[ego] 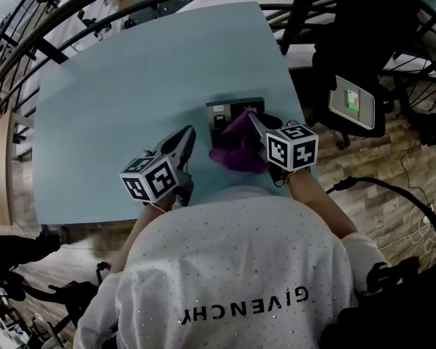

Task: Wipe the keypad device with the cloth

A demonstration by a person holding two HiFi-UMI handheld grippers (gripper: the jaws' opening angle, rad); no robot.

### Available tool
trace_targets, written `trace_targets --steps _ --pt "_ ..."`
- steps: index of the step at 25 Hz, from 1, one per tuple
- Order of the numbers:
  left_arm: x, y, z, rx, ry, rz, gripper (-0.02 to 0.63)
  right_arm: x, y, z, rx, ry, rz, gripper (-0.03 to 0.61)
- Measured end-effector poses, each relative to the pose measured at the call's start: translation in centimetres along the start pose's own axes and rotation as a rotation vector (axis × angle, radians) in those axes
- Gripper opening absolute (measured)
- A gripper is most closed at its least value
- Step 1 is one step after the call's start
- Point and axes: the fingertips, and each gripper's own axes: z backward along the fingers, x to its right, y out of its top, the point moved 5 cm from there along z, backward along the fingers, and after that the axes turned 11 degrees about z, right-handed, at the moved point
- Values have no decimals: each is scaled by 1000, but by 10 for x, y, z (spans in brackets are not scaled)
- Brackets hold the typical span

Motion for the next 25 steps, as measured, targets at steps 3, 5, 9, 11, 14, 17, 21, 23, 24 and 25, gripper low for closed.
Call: trace_targets --steps 3,5,9,11,14,17,21,23,24,25 --pt "0 -2 -2 -8 -5 -1 0 7 -2 4 6 -20 -13 19" --pt "0 -2 -2 -11 -3 -3 0 12 -2 7 10 -35 -26 19" --pt "-2 -2 -3 -13 -2 -2 0 22 -3 11 13 -68 -43 19" --pt "-2 -1 -3 -14 -2 -1 0 26 -3 13 14 -82 -52 18" --pt "-4 0 -1 -17 -2 3 0 28 -3 14 13 -99 -60 18" --pt "-5 1 1 -21 1 6 0 32 -5 16 8 -126 -82 18" --pt "-2 -1 5 -30 -1 12 0 30 -5 25 5 -152 -104 20" --pt "-3 -1 6 -37 1 17 0 18 1 27 41 -103 -98 20" --pt "-3 -2 6 -41 2 20 0 10 4 27 64 -66 -94 18" --pt "-5 -3 7 -45 3 24 0 1 7 26 83 -31 -90 20"
